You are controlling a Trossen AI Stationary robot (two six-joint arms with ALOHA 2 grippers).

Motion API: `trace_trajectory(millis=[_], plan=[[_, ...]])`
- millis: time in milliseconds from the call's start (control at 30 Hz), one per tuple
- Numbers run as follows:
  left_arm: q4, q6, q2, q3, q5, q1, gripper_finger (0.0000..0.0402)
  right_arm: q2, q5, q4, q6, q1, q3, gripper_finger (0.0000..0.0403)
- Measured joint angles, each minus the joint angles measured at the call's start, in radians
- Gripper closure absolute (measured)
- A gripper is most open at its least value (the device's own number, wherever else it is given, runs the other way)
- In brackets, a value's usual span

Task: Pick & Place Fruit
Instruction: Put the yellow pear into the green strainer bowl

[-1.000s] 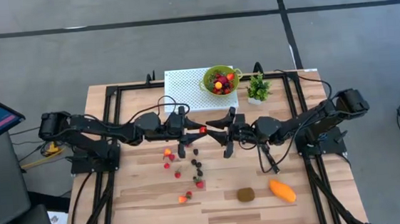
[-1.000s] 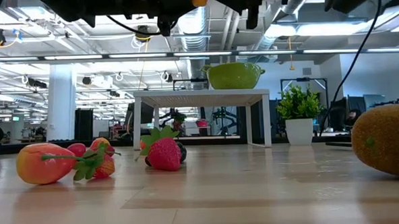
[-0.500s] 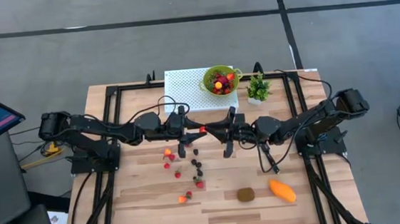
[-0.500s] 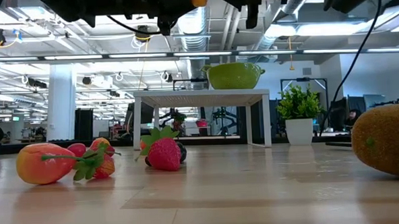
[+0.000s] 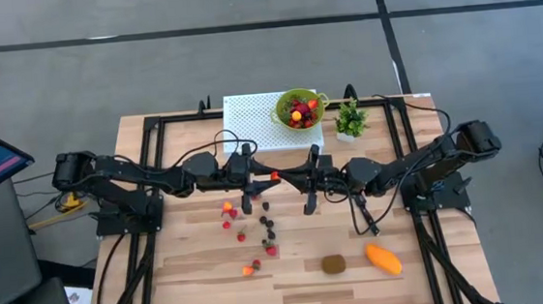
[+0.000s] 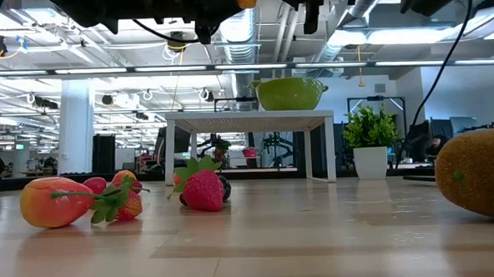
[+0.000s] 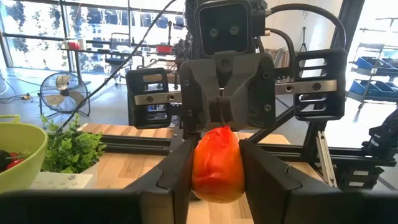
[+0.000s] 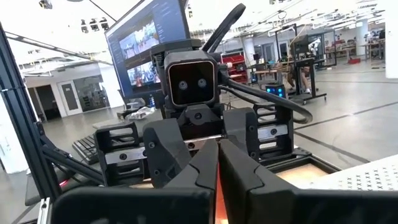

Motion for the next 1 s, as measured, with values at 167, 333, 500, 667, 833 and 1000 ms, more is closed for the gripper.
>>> trace_trajectory(millis=[167,333,500,667,833,1000], plan=[[0.005,-0.006,-0.002,0.0,0.0,0.0,0.0231,0.0,-0.001,-0.006,0.0,0.0,-0.001,0.0402],[0.002,-0.03,-0.002,0.0,0.0,0.0,0.0159,-0.002,-0.001,-0.004,-0.01,0.0,-0.001,0.0402],[-0.003,-0.026,-0.002,0.0,0.0,-0.003,0.0128,-0.117,-0.002,-0.134,-0.049,-0.009,-0.001,0.0402],[-0.004,-0.024,-0.002,0.0,-0.002,-0.003,0.0131,-0.249,-0.002,-0.288,-0.035,-0.044,-0.001,0.0403],[-0.004,-0.024,-0.002,0.0,-0.022,-0.003,0.0143,-0.321,-0.002,-0.386,-0.087,-0.142,-0.001,0.0403],[-0.004,-0.024,-0.002,0.0,-0.023,-0.003,0.0153,-0.324,-0.002,-0.47,-0.085,-0.283,-0.001,0.0403]])
